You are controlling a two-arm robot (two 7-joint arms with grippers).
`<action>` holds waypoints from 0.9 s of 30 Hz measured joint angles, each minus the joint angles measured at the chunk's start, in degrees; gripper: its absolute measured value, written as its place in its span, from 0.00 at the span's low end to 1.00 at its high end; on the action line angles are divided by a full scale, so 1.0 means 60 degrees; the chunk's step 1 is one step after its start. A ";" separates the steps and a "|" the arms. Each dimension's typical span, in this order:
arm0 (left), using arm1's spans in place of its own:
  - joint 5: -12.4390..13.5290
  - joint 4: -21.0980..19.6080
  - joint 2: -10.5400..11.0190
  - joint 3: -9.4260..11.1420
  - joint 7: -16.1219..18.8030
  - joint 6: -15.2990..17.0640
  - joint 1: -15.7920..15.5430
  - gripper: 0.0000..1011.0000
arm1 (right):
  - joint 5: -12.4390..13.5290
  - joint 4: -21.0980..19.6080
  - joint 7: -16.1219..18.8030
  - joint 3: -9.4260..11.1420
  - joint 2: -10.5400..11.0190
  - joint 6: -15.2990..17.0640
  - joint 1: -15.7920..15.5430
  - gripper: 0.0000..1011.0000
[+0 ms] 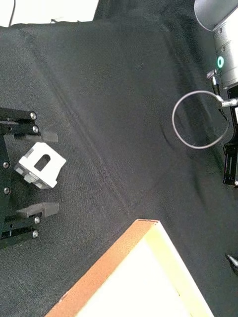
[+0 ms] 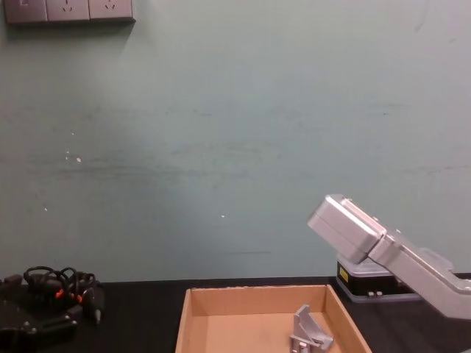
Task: Use one hand to pick up the angle iron from the table and place it into the box.
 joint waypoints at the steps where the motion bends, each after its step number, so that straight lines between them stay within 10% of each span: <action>1: 0.0000 0.0000 0.0000 0.0001 0.0000 0.0000 0.0000 1.00 | 0.0003 0.0009 0.0008 -0.0016 0.0004 -0.0019 0.0008 0.73; 21: 0.0000 0.0000 0.0000 0.0000 0.0000 0.0000 -0.0001 1.00 | -0.0052 0.0034 0.0026 -0.0199 0.0008 -0.0098 0.0075 0.11; 27: 0.0000 0.0000 0.0000 0.0001 0.0000 0.0000 0.0000 1.00 | -0.0077 0.0030 0.0029 -0.0213 0.0009 -0.0142 0.0076 0.08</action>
